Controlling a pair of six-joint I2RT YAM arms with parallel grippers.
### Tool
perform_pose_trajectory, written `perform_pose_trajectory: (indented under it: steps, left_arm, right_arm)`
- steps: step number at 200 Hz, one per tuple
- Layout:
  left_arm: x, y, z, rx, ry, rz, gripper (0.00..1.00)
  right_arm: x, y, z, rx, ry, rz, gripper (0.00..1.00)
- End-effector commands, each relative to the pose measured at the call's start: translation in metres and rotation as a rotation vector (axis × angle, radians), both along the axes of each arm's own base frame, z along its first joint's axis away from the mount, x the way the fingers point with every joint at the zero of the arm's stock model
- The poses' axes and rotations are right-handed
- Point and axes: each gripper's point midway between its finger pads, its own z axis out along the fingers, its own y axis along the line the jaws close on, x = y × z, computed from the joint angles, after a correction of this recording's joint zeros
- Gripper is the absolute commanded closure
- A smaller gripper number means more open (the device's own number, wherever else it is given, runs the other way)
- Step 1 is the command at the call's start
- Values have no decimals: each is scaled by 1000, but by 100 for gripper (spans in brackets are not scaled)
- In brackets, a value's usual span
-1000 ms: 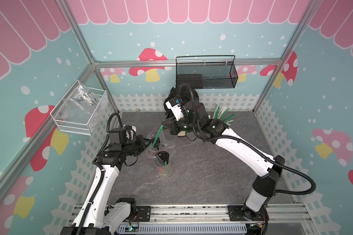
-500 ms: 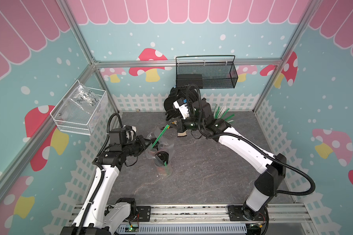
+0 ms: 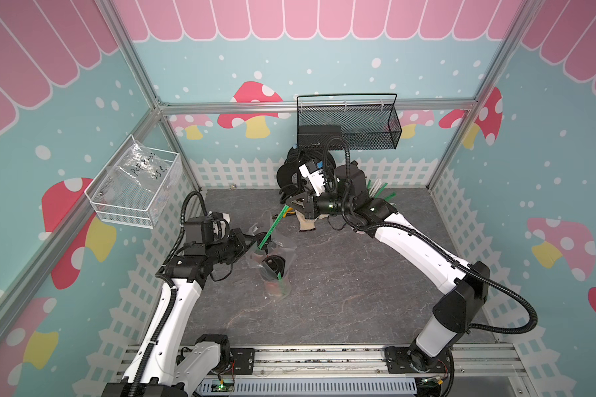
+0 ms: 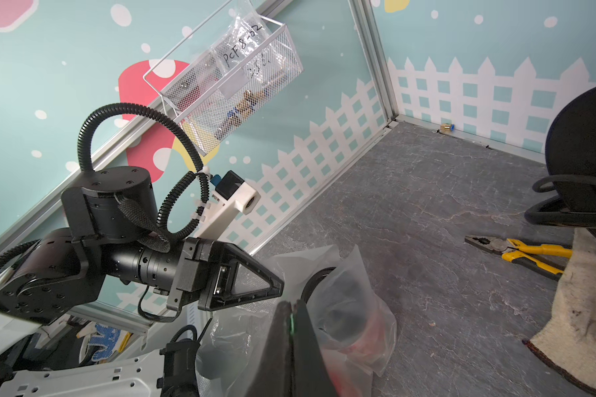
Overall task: Pack milk tea into plastic carrier bags
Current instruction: Place the straw in the plastic carrier bag.
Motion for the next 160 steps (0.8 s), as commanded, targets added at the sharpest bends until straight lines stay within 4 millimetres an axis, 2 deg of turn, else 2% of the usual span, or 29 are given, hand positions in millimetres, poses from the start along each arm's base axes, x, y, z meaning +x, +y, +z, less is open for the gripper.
perform_pose_trajectory:
  steps: [1,160]
  left_arm:
    - [0,1,4,-7,-17,2,100]
    - [3,0,8,-10,-26,-4,100]
  right_arm:
    - [-8,-3,11,48,4,37,100]
    - [12,11,-29,54,136,116,100]
